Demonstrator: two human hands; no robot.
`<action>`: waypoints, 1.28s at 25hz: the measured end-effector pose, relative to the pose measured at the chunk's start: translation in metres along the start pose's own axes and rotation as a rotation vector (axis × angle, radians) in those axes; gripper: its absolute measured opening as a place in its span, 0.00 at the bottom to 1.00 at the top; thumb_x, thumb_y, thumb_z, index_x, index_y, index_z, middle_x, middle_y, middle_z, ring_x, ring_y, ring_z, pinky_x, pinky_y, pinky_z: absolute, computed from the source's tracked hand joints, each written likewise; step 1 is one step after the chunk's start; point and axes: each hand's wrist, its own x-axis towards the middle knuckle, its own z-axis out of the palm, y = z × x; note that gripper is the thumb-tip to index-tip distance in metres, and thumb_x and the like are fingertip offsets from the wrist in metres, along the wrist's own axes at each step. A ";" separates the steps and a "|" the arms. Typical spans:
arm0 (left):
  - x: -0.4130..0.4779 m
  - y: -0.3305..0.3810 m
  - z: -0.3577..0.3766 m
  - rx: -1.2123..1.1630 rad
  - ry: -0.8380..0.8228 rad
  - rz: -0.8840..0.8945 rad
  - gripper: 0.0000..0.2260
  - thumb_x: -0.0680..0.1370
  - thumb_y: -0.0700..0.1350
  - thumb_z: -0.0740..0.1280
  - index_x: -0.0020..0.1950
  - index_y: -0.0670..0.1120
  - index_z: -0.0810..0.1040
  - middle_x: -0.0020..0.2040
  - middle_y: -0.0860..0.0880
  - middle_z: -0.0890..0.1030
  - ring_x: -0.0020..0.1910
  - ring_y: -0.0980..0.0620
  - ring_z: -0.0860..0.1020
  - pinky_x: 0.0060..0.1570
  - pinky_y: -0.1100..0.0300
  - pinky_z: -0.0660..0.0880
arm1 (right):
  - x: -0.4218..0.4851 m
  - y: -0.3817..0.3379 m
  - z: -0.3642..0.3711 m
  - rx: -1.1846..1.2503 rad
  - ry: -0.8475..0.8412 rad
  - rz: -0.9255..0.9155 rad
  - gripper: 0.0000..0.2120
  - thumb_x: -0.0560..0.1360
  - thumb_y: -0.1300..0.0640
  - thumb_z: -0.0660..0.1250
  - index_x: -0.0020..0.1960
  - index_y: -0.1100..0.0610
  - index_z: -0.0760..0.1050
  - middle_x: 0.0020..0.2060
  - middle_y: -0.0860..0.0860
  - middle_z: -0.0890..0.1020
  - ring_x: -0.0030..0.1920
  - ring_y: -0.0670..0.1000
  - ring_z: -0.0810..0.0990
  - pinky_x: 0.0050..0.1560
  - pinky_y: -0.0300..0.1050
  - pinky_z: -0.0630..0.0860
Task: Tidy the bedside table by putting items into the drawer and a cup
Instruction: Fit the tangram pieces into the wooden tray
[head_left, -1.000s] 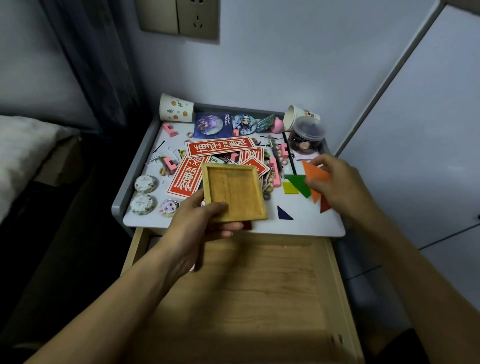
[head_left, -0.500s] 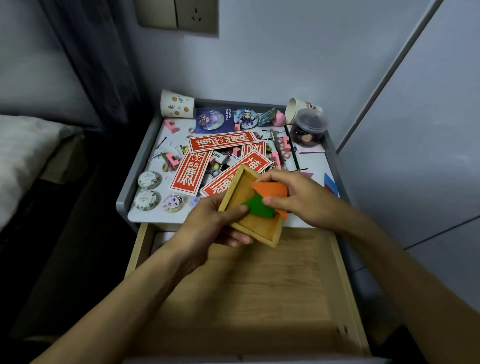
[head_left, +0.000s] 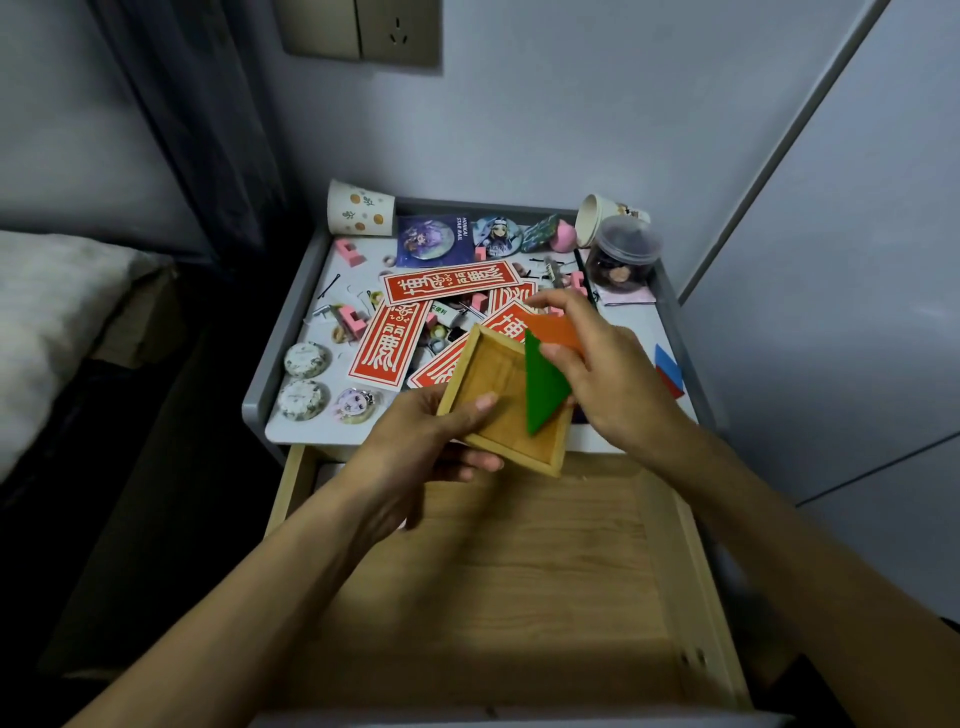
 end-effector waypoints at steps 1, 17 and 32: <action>0.000 0.000 -0.001 0.007 -0.011 -0.001 0.13 0.78 0.46 0.67 0.59 0.41 0.77 0.41 0.45 0.85 0.31 0.51 0.82 0.27 0.64 0.76 | 0.000 0.001 -0.001 -0.097 -0.053 -0.044 0.20 0.81 0.58 0.62 0.70 0.46 0.66 0.57 0.45 0.75 0.49 0.40 0.76 0.43 0.35 0.79; 0.001 0.000 -0.002 -0.033 -0.060 -0.027 0.12 0.78 0.46 0.67 0.58 0.40 0.77 0.38 0.46 0.84 0.29 0.53 0.81 0.26 0.66 0.73 | -0.007 -0.005 0.008 0.045 -0.175 -0.122 0.10 0.80 0.59 0.63 0.59 0.47 0.73 0.53 0.45 0.81 0.53 0.39 0.78 0.51 0.32 0.75; 0.003 0.003 -0.012 -0.001 -0.050 -0.046 0.10 0.79 0.39 0.67 0.59 0.37 0.78 0.47 0.39 0.85 0.31 0.50 0.82 0.26 0.65 0.74 | -0.005 0.001 0.001 0.142 -0.118 -0.043 0.06 0.82 0.59 0.60 0.58 0.54 0.70 0.43 0.47 0.81 0.41 0.43 0.79 0.44 0.41 0.77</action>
